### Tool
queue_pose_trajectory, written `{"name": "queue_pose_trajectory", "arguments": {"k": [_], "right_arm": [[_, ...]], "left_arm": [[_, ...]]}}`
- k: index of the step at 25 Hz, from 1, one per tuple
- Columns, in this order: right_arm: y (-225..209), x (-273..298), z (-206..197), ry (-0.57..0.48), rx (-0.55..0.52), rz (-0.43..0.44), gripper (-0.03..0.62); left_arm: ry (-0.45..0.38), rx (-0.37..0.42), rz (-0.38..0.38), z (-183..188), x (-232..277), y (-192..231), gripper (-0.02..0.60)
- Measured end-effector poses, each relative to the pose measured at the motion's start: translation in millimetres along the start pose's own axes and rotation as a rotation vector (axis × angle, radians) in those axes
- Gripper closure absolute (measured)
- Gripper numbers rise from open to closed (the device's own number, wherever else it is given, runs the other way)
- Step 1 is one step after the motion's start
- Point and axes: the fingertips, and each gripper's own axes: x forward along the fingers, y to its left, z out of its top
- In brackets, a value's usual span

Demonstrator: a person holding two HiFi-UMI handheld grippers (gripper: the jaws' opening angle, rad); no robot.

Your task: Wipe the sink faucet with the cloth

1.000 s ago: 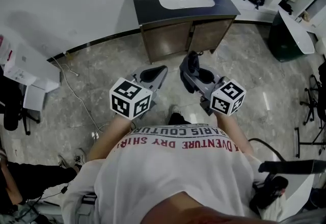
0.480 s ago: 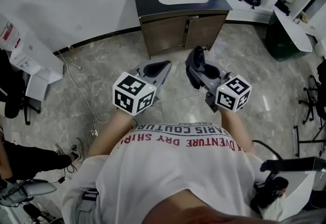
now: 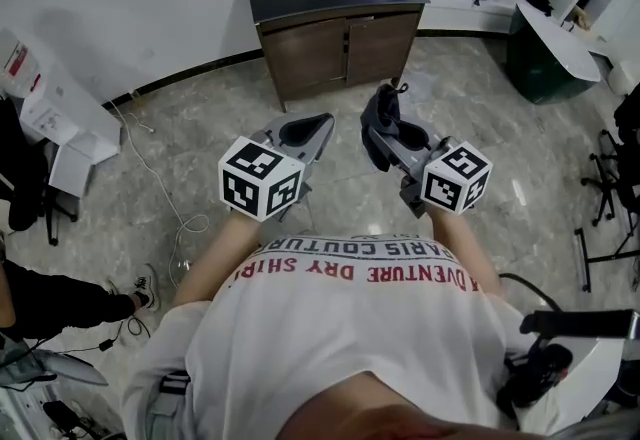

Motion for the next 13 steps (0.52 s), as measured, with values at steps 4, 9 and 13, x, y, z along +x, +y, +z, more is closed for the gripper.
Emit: {"name": "queue_pose_trajectory", "arguments": {"k": [4, 9, 13], "right_arm": [[10, -15, 2, -0.01, -0.005, 0.009, 0.523], [19, -24, 4, -0.011, -0.018, 0.024, 0.523], [27, -29, 4, -0.014, -0.018, 0.029, 0.523]], "left_arm": [[0.005, 0.019, -0.002, 0, -5, -20, 0.58], [0.013, 0.03, 0.001, 1, -8, -34, 0.58], [0.01, 0.033, 0.005, 1, -15, -42, 0.58]]}}
